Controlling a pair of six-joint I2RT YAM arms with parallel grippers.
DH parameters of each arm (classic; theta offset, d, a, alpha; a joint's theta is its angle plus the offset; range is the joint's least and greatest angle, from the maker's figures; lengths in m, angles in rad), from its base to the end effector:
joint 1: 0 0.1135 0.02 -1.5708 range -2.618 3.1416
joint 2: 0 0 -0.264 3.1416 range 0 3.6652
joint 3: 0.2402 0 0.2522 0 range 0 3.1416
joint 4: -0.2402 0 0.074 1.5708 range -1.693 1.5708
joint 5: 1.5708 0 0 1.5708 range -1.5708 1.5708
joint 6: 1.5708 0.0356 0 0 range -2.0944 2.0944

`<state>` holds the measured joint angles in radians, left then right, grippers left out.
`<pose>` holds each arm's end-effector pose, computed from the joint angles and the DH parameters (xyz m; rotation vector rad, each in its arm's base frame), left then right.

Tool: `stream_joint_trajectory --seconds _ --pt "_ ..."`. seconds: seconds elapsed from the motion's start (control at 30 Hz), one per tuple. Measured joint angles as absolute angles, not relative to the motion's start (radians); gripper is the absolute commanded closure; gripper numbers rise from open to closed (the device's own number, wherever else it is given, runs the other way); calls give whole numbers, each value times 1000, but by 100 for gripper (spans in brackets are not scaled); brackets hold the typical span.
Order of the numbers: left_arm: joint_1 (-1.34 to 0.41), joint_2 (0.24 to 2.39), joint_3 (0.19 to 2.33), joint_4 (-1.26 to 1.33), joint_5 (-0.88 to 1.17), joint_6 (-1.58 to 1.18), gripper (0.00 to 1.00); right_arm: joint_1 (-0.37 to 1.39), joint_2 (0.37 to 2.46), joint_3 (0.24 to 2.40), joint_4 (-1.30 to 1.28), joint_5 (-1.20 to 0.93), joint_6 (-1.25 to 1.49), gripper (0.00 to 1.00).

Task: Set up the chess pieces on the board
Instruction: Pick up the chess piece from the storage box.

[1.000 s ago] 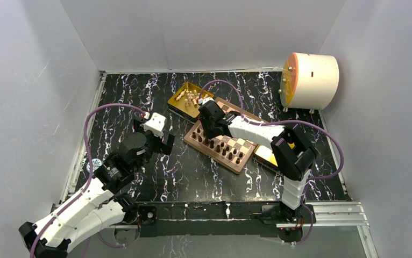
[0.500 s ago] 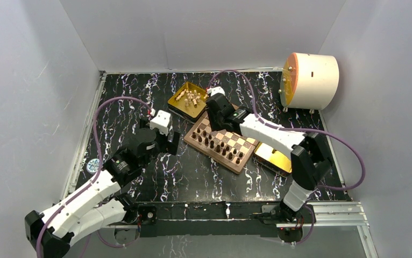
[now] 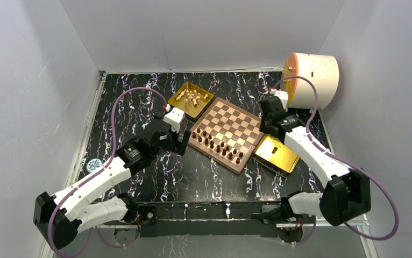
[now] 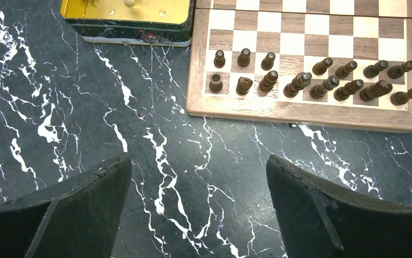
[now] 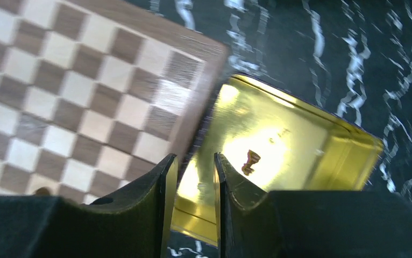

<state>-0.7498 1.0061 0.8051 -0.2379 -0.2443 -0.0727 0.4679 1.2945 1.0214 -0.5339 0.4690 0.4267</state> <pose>0.1734 -0.1497 0.3003 0.5174 1.9392 -0.2830 0.2511 0.1089 0.2828 0.1704 2.2662 -0.0943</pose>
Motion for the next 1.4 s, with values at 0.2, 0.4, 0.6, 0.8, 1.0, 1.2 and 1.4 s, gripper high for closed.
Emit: stream_joint_trajectory --seconds 0.2,0.4,0.6,0.8,1.0,1.2,1.4 --pt "-749 966 766 -218 -259 -58 11 290 1224 881 -525 445 468 60" --pt "-749 943 739 -208 -262 -47 13 203 1272 797 -470 388 501 60" --pt "-749 929 728 -201 -266 -38 14 181 1320 762 -411 344 536 60" --pt "-749 929 728 -190 -267 -36 15 170 1325 719 -391 329 566 60" --pt "-749 929 727 -187 -267 -36 15 159 1328 704 -385 327 578 60" --pt "-749 929 727 -187 -269 -36 16 157 1338 687 -362 305 581 61" --pt "-749 929 727 -187 -269 -37 19 157 1364 671 -334 285 573 70"
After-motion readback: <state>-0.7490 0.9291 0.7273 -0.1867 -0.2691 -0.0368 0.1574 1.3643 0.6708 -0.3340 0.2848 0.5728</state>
